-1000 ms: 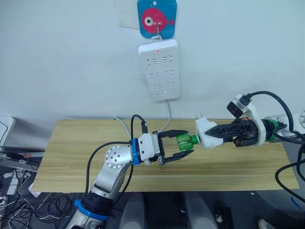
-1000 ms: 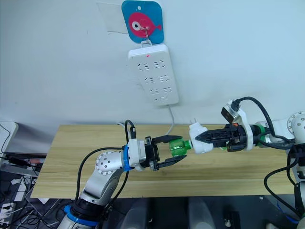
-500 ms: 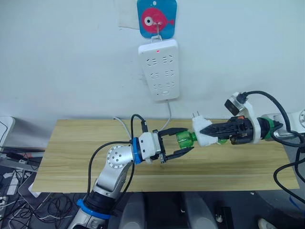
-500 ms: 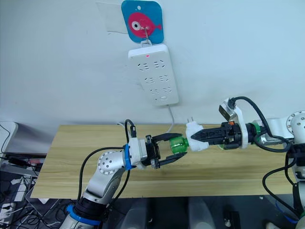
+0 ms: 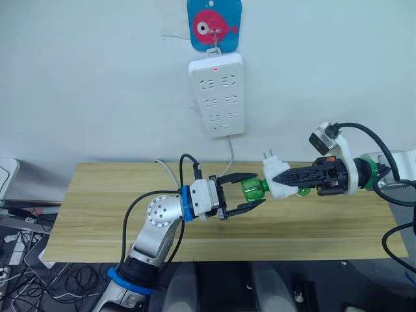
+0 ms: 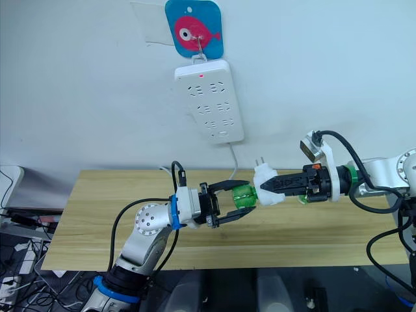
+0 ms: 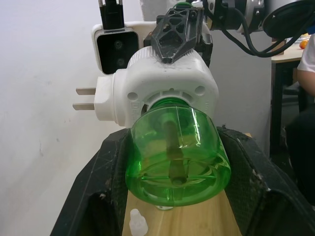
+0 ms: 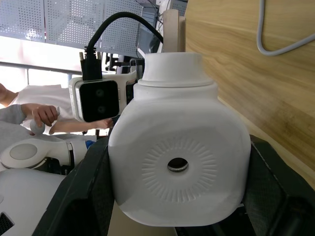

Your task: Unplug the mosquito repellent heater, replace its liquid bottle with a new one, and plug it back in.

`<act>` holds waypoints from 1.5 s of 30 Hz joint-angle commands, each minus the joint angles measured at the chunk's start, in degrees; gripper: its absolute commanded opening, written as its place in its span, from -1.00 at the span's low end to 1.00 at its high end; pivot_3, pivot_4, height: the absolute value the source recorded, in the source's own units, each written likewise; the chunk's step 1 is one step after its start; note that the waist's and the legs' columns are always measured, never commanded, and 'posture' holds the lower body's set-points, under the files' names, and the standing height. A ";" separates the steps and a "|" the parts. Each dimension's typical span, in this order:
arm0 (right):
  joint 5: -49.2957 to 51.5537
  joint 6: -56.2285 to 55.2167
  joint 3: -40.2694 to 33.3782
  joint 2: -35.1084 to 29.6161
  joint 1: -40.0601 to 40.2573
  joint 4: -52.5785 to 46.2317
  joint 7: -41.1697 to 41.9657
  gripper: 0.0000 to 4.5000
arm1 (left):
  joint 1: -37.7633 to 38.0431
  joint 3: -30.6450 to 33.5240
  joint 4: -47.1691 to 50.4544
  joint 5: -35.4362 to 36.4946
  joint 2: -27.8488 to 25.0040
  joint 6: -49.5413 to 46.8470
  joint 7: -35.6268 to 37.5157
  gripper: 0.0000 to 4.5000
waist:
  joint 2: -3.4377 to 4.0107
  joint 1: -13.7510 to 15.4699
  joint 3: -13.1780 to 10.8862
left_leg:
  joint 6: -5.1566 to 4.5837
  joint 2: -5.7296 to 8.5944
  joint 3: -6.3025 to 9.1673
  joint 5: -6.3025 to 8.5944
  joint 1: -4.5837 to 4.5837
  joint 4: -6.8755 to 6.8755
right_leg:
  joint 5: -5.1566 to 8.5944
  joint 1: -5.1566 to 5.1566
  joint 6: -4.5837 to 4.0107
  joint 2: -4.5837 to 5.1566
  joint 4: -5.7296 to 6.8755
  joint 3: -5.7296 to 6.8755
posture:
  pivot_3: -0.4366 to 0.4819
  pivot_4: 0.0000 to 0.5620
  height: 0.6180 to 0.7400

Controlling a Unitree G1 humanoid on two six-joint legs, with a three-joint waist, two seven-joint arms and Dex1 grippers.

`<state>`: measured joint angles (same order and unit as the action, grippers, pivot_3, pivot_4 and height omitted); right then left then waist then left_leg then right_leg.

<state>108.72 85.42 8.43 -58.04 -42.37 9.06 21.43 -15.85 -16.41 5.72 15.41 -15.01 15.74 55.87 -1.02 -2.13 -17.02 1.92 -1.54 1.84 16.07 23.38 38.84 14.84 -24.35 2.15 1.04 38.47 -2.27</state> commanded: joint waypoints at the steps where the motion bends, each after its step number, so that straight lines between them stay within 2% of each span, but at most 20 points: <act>1: 4.28 0.40 0.86 1.41 -1.99 -2.79 2.57 0.33 | -1.49 -1.97 -0.32 -1.02 1.72 1.54 -0.36 0.00 | 0.00 -0.10 0.00 | 0.00 0.00 0.00 0.00 0.00 0.00 | 0.00 0.00 0.00 0.00 0.00 0.00 | -0.26 0.03 1.00; 6: 4.28 0.56 1.04 1.46 -2.23 -3.31 3.14 0.33 | -1.79 -1.76 -1.49 -1.22 1.45 2.82 -0.43 0.00 | 0.00 -0.26 0.00 | 0.00 0.00 0.00 0.00 0.01 0.00 | 0.00 0.00 0.00 0.00 -0.03 0.00 | -0.26 0.03 1.00; 7: 4.28 0.69 1.07 1.34 -2.27 -3.32 3.38 0.65 | -1.78 -1.74 -1.85 -1.45 1.39 3.26 -0.49 0.00 | 0.00 -0.27 0.00 | -0.01 0.00 0.02 0.00 0.03 0.00 | 0.00 0.00 0.00 0.00 -0.04 0.02 | -0.26 0.03 1.00; 9: 4.28 0.83 1.25 1.12 -2.34 -3.41 3.68 0.92 | -1.74 -1.55 -2.36 -1.72 1.50 3.65 -0.92 0.00 | 0.00 -0.26 0.00 | -0.01 0.01 0.05 0.01 0.05 0.00 | 0.00 0.00 0.00 0.00 -0.06 0.04 | -0.26 0.03 1.00; 10: 4.28 0.87 1.45 0.95 -2.33 -3.58 3.88 0.98 | -1.69 -1.51 -2.45 -1.81 1.59 3.71 -1.12 0.00 | 0.00 -0.26 0.00 | -0.01 0.01 0.05 0.01 0.06 0.00 | 0.00 0.00 0.00 0.01 -0.06 0.04 | -0.27 0.04 1.00; 26: 4.28 2.01 5.60 -0.01 -2.43 -3.89 6.24 0.98 | -2.20 -0.83 -1.89 -1.36 1.81 2.82 -3.67 0.00 | 0.00 -0.22 0.00 | -0.02 0.00 0.24 0.01 0.13 0.01 | 0.00 0.00 -0.01 0.01 -0.14 0.12 | -0.22 0.07 1.00; 34: 4.28 2.34 5.48 -5.85 0.41 -7.68 12.38 0.98 | -3.30 -0.59 -3.20 -1.23 1.83 3.17 -3.82 0.00 | 0.01 -0.05 0.00 | -0.03 0.01 0.58 0.02 0.42 0.02 | -0.02 -0.01 -0.02 0.04 -0.41 0.28 | -0.25 0.07 1.00; 39: 3.90 4.65 0.67 -14.37 5.59 -10.82 18.59 0.98 | -4.05 -0.32 -3.79 -0.77 1.82 3.25 -3.35 0.00 | 0.05 0.34 -0.03 | -0.05 0.05 0.73 0.03 0.49 0.02 | -0.01 -0.01 -0.02 0.10 -0.47 0.35 | -0.25 0.08 1.00; 42: -7.17 3.27 -3.94 -15.46 8.49 -9.89 22.77 0.98 | -3.95 -0.33 -3.63 -0.47 1.62 3.24 -2.87 0.00 | 0.05 0.30 -0.03 | -0.05 0.06 0.78 0.03 0.48 0.03 | -0.02 0.00 -0.02 0.10 -0.46 0.37 | -0.26 0.08 1.00; 45: -23.89 -3.28 -2.62 -14.94 6.55 -4.70 30.42 0.59 | -3.57 -0.60 -2.74 -0.09 1.41 2.77 -2.18 0.00 | 0.06 0.11 -0.02 | -0.05 0.06 0.69 0.03 0.38 0.07 | -0.05 0.00 0.04 0.08 -0.41 0.40 | -0.24 0.06 1.00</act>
<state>90.80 84.91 6.51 -72.51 -34.78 2.70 48.04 -19.60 -16.97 0.79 14.17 -13.74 18.01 53.32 -0.96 -2.03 -17.04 1.87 -1.48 2.49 16.10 23.72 38.92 14.78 -24.36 2.22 1.11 38.05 -1.91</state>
